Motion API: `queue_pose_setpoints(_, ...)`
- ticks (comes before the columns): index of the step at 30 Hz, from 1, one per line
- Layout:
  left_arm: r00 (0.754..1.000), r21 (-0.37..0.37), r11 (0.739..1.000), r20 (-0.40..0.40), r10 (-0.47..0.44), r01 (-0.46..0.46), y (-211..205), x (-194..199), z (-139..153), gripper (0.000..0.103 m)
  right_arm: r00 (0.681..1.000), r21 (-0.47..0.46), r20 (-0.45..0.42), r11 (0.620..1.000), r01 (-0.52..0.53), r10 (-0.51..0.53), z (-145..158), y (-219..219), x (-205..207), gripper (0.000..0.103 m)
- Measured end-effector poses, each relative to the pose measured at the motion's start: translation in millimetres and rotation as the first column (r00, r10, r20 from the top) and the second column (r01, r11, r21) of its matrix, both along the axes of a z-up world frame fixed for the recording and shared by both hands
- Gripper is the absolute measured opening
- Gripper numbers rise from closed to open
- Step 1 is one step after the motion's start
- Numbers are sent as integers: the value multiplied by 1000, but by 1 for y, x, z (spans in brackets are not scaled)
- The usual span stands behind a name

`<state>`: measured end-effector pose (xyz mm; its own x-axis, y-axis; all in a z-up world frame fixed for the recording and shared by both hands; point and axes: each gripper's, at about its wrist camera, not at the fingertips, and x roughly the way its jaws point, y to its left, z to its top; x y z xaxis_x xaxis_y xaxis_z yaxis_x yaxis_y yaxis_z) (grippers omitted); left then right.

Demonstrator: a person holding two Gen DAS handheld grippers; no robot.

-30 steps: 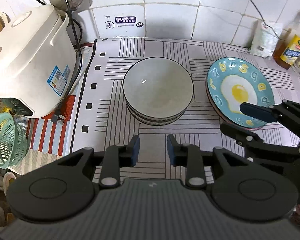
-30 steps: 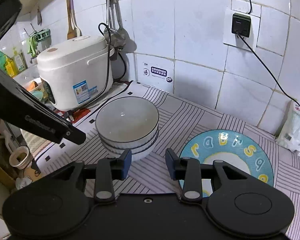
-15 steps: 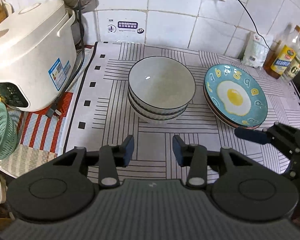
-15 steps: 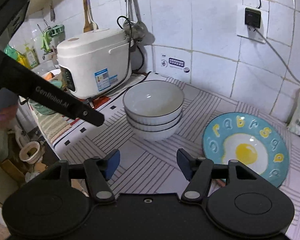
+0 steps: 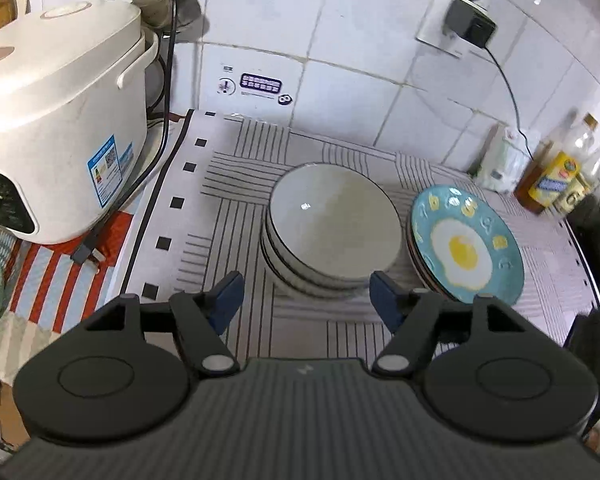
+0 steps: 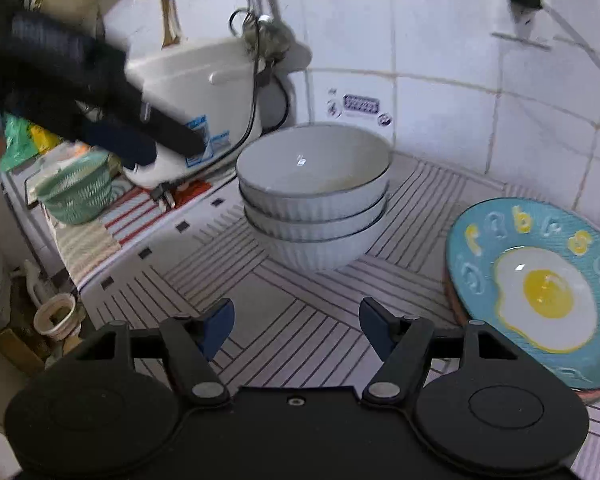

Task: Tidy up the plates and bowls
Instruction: 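Grasp the rim of the stacked white bowls with both grippers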

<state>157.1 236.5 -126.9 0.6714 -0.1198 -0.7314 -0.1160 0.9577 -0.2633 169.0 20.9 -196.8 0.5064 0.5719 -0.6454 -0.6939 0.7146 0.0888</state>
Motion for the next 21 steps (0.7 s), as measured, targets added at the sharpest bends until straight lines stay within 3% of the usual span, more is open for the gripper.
queue_pose_setpoints(4, 999, -24, 1000, -33, 13, -14, 9, 22, -14, 71, 999, -22, 23, 999, 23, -22, -16, 12, 10, 77)
queue_pose_setpoints(6, 998, -41, 999, -56, 14, -16, 13, 34, -25, 71, 998, -26, 46, 999, 35, -34, -23, 18, 14, 92)
queue_pose_setpoints(9, 992, -72, 997, -127, -1, -8, 21, 54, -49, 74, 994, -29, 100, 999, 43, -40, -30, 29, 20, 97)
queue_pose_setpoints(13, 991, -109, 994, -134, 3, -18, 32, 65, -62, 74, 991, -62, 130, 997, 38, -29, -35, 46, 30, 99)
queue_pose_setpoints(21, 990, -170, 985, -139, -28, 4, 35, 88, -80, 72, 984, -46, 162, 995, 86, -77, -36, 62, 52, 102)
